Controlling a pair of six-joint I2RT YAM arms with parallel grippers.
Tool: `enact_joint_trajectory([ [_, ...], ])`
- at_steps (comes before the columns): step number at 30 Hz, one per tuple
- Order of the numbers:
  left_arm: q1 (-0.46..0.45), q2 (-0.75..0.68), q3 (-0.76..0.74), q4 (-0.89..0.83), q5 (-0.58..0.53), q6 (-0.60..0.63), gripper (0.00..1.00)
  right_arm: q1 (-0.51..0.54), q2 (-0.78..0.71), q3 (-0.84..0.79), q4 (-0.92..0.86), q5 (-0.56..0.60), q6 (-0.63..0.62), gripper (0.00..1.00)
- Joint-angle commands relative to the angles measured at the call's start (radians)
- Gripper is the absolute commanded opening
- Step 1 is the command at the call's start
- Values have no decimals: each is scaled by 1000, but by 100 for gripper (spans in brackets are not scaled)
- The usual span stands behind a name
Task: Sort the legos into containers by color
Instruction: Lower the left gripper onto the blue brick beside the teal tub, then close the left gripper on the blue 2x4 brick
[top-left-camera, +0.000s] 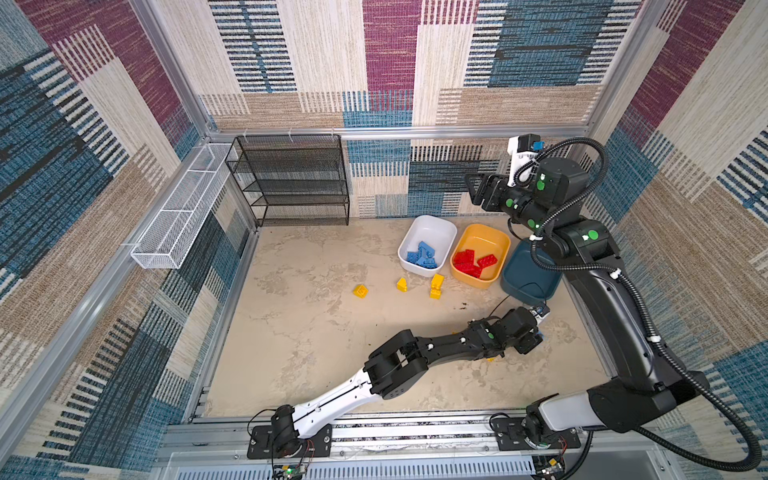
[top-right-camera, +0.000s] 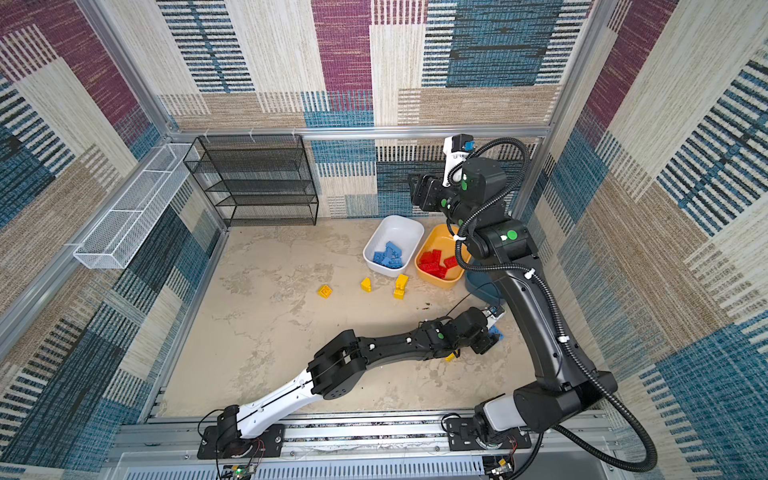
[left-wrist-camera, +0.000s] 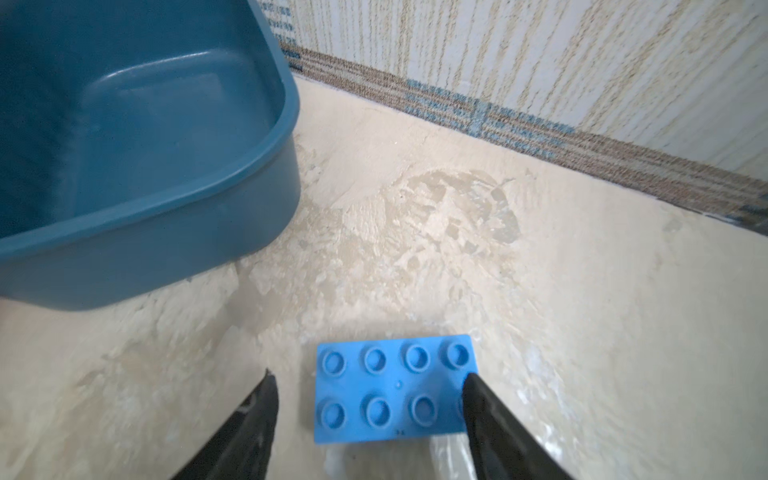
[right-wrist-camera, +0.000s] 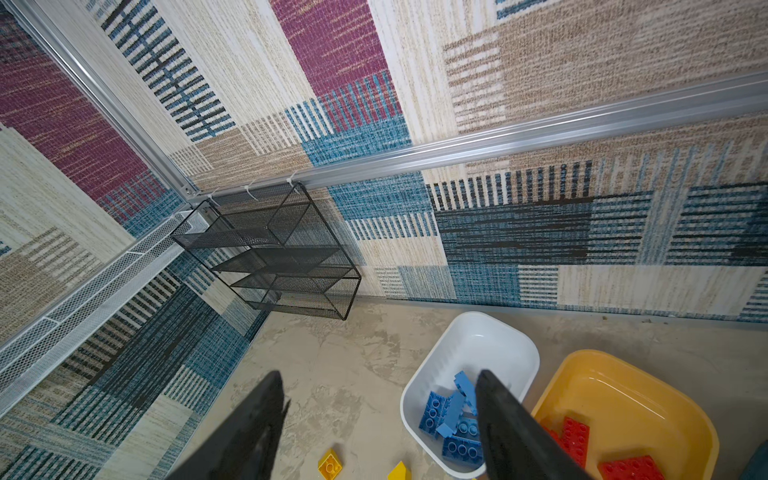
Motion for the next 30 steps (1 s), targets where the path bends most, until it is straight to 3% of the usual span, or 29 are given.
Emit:
enact_joint_trajectory([
  [1,2,-53,-77,-106,-72,-1,70,1,-30,-28,51,19,-19,74],
  [9,5,-204,-287,-6,-91,-9,71,0,-55,-56,66,4,-27,75],
  [14,5,-198,-258,13,-32,19,82,1,-31,-23,43,-2,-24,77],
  [19,9,-178,-230,39,13,45,86,1,26,48,-1,-16,-17,78],
  [22,12,-190,-232,38,5,33,89,1,60,87,-29,-19,-18,78],
  [24,12,-198,-244,50,-9,22,99,1,76,102,-39,-20,-24,82],
  [30,12,-177,-243,35,-48,22,100,1,94,106,-44,-16,-32,89],
])
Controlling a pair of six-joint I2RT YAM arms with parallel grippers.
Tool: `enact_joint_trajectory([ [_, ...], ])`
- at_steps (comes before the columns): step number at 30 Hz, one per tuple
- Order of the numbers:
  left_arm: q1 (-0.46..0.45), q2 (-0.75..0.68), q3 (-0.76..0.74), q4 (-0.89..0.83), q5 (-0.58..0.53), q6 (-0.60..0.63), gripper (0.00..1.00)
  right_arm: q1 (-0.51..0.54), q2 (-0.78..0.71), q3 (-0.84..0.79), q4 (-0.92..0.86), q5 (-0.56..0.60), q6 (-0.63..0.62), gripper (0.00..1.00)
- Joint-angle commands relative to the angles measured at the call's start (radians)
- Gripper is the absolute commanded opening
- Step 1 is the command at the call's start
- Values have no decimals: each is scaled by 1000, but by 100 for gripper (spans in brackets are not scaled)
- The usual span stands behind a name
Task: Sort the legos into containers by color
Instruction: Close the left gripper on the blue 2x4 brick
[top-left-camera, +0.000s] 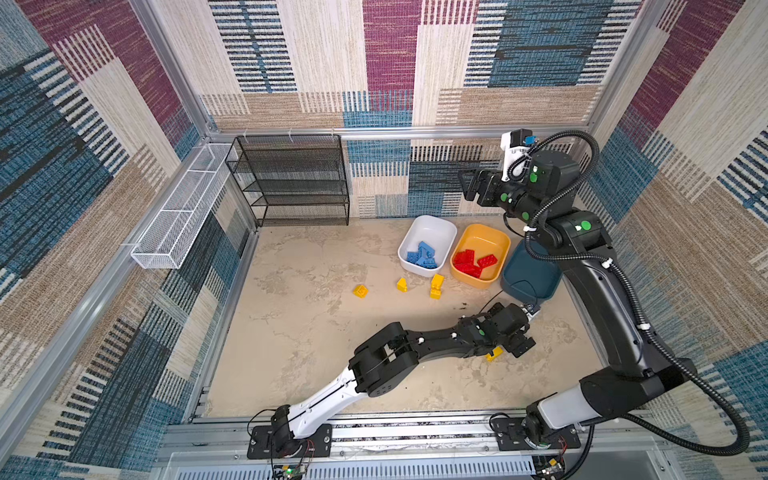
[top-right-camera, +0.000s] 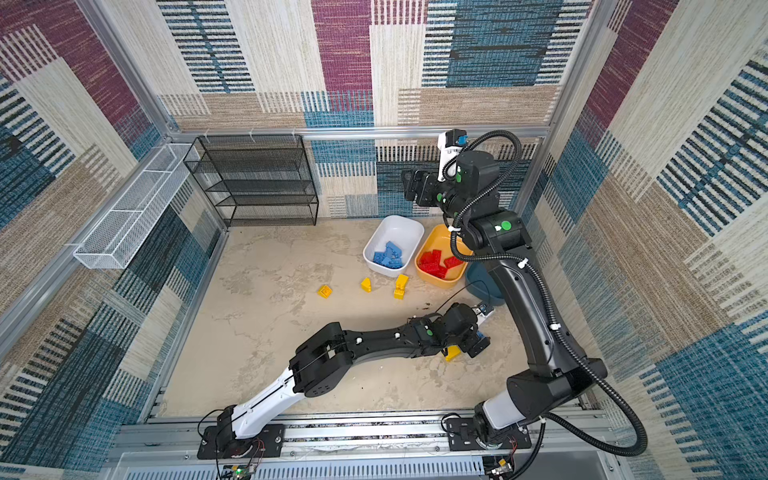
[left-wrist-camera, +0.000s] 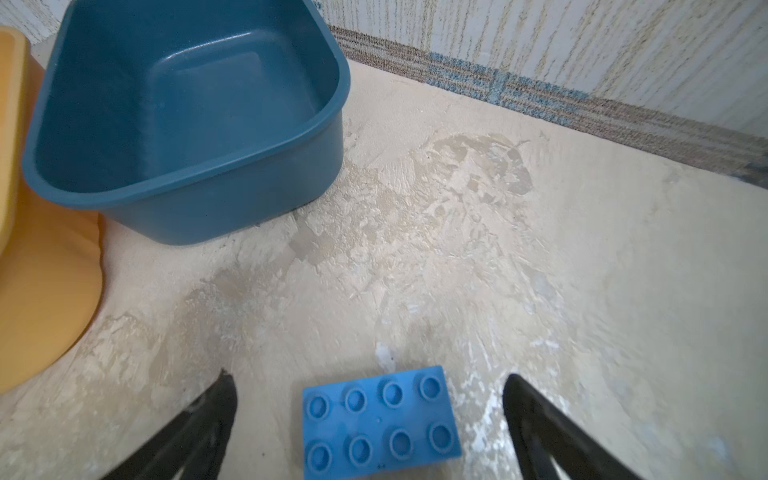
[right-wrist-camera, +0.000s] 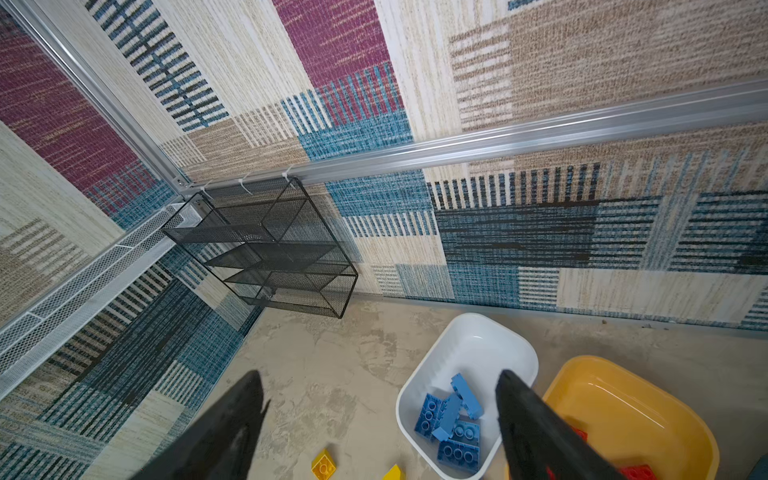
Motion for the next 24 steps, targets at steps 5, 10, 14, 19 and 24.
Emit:
enact_joint_trajectory([
  [5,3,18,-1,14,-97,22,100,0,-5,-15,13,-5,-17,89],
  [10,6,65,61,-51,-91,22,100,-1,-19,-46,29,-16,-14,90],
  [14,8,98,99,-86,-49,-3,97,0,-34,-79,49,-16,-13,89],
  [19,8,111,99,-89,-6,-29,94,0,-44,-103,54,-15,-12,89],
  [24,8,109,99,-99,-25,-27,88,0,-52,-114,61,-17,-10,88],
])
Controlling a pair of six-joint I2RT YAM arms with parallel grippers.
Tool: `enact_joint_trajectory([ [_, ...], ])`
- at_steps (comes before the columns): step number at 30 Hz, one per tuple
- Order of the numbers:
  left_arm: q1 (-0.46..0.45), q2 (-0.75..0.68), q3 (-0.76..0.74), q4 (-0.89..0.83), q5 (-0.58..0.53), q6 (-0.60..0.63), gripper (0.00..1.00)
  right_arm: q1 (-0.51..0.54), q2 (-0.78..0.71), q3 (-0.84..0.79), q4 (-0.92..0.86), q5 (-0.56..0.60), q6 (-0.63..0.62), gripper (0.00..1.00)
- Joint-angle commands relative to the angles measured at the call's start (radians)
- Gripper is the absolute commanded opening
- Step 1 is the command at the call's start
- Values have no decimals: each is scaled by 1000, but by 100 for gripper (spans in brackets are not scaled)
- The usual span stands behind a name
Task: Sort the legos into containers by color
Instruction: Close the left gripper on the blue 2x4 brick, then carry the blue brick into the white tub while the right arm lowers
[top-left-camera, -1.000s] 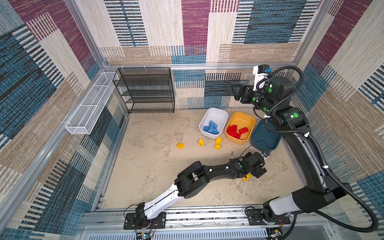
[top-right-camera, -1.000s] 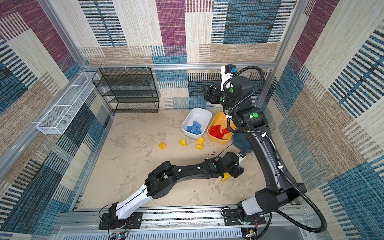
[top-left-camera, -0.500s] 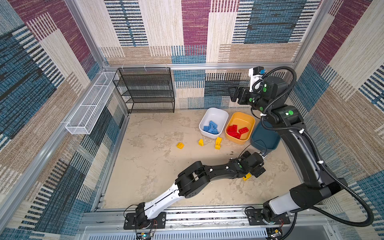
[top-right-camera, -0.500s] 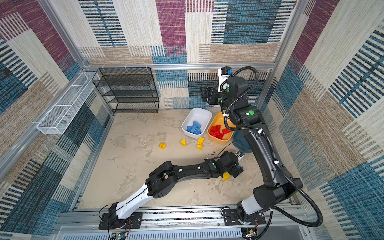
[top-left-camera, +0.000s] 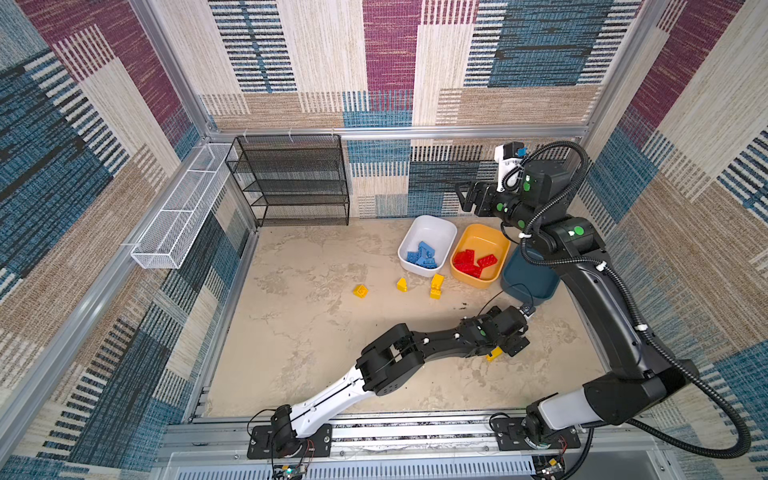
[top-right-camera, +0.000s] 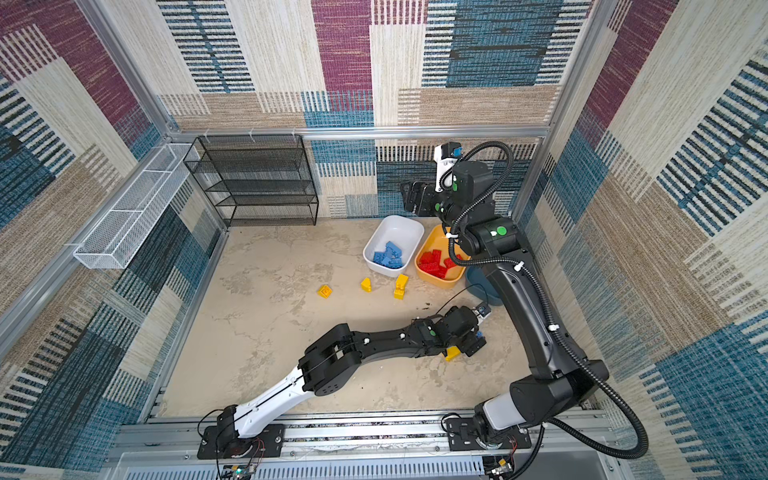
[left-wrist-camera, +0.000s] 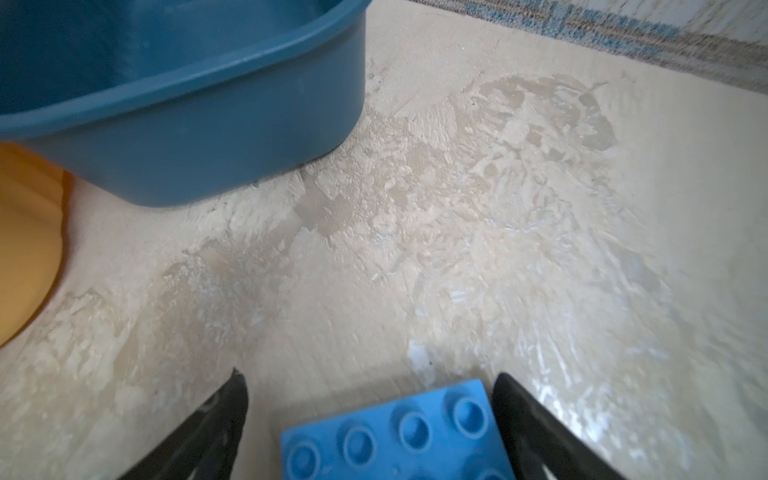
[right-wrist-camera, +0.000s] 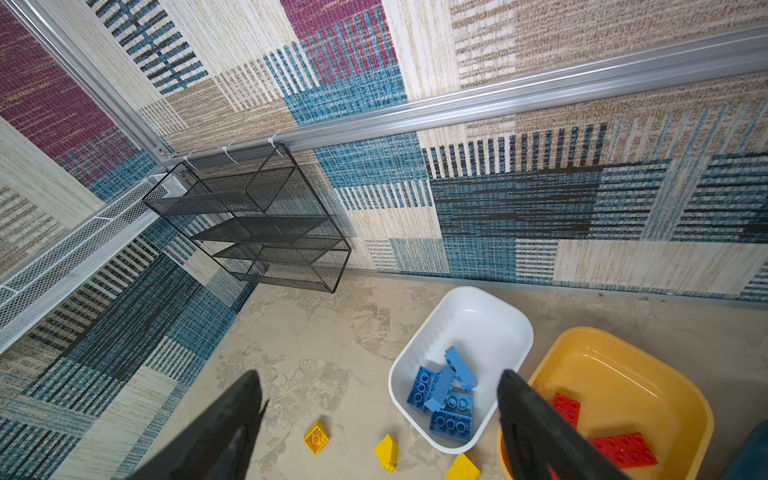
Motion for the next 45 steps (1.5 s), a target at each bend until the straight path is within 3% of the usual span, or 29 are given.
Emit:
enact_joint_trajectory([
  [1,1,3,8,-49,-10,-17,85,0,-12,-3,41,-5,1,88],
  [10,4,-81,-82,-6,-35,-16,57,-1,-51,-80,75,-2,11,87],
  [19,32,-269,-262,-4,-34,-64,55,-13,-130,-182,100,16,59,86],
  [29,185,-505,-467,-32,1,-131,54,-86,-319,-401,199,-51,120,86],
  [37,371,-496,-365,-144,81,-135,54,-87,-436,-544,242,-19,90,86],
  [45,485,-281,10,-348,136,-100,54,-88,-478,-647,216,-43,97,86],
])
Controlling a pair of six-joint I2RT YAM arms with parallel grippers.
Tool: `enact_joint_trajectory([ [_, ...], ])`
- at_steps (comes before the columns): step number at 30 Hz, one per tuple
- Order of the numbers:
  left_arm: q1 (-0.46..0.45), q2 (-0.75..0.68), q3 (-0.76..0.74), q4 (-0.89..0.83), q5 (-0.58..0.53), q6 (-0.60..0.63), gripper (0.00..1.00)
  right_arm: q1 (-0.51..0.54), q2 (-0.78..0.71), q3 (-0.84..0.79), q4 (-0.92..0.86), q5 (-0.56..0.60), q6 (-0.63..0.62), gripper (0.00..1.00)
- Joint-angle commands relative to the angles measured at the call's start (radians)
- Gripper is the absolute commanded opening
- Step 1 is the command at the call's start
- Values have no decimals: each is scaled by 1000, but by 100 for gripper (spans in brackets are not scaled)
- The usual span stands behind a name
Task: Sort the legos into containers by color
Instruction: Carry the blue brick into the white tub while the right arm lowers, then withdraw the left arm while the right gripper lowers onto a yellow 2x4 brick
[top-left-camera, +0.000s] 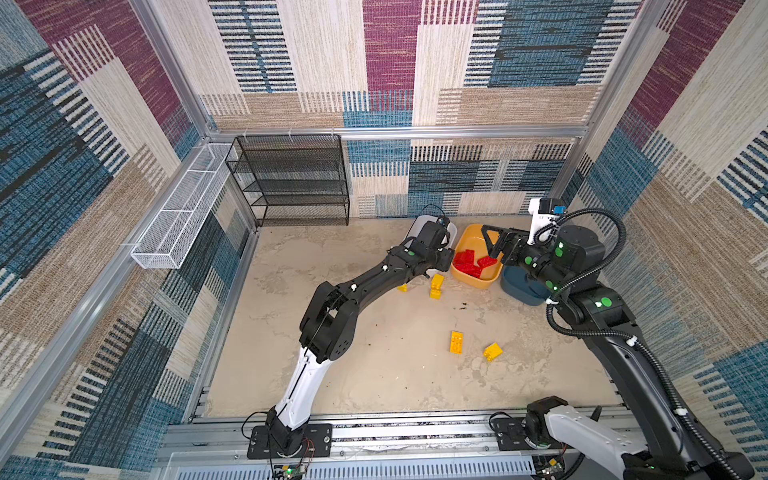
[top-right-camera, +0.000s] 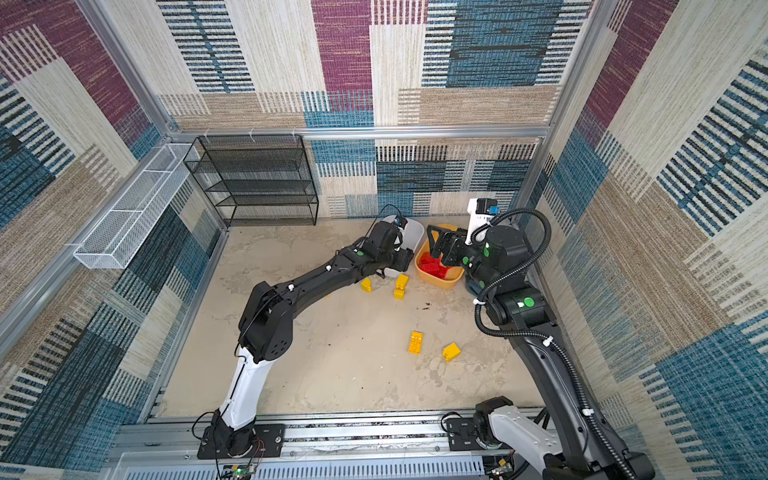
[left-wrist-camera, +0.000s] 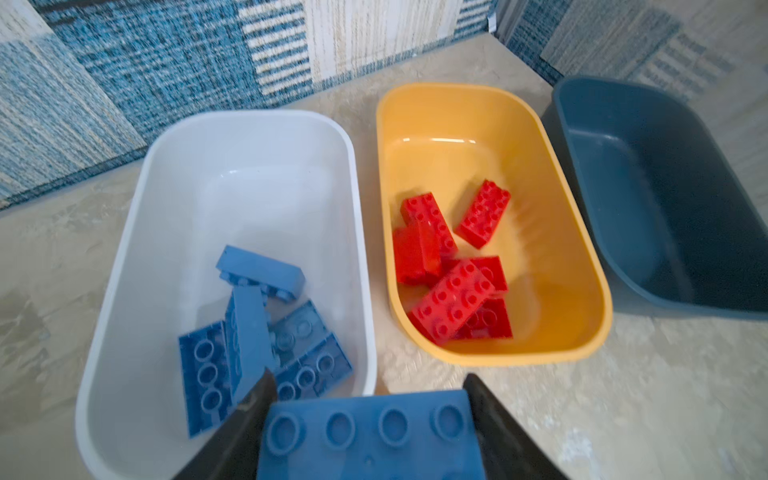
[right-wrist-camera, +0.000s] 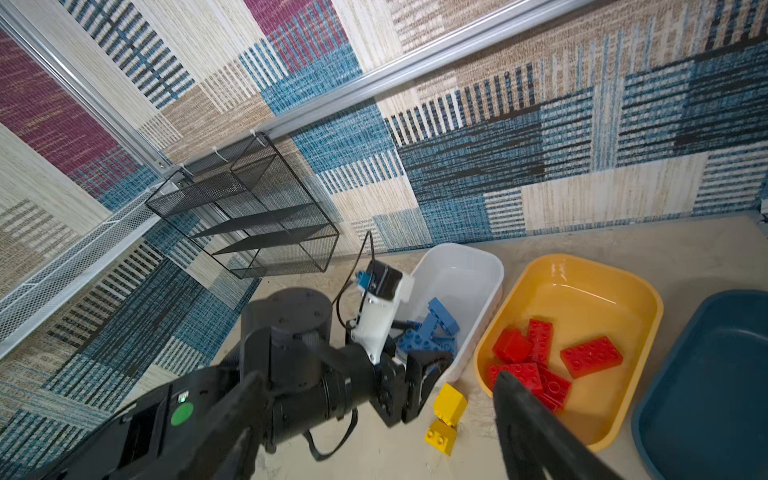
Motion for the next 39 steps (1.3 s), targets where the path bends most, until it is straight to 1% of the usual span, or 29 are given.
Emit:
enact_joint_trajectory([
  [1,26,87,141,-139,44,20,54,-1,-18,-25,11,-17,3,86],
  [4,44,168,263,-204,48,16,55,0,-33,-43,-8,-27,4,86],
  [7,54,204,317,-229,45,19,58,0,-47,-61,-31,-26,-5,86],
  [11,62,204,334,-237,32,20,75,0,-58,-93,-66,-48,-24,86],
  [14,63,189,340,-268,8,11,82,2,-35,-111,-119,-94,-49,87],
  [16,63,155,304,-271,-5,-3,87,13,-31,-136,-134,-103,-48,87],
  [18,64,97,227,-239,-18,-16,90,27,-31,-160,-145,-89,-36,87],
  [21,65,-24,63,-173,-40,-49,91,64,-26,-184,-183,-25,-14,86],
  [25,65,-233,-220,-44,-44,-122,90,114,-15,-247,-210,8,9,85],
  [30,63,-521,-614,131,-31,-217,88,188,-18,-357,-197,65,87,83],
  [32,60,-620,-746,165,-23,-247,88,238,-9,-394,-194,100,132,83],
  [36,43,-788,-955,187,-25,-283,87,334,24,-460,-190,176,214,84],
  [39,-1,-883,-1113,232,-57,-307,85,369,44,-505,-182,210,258,82],
])
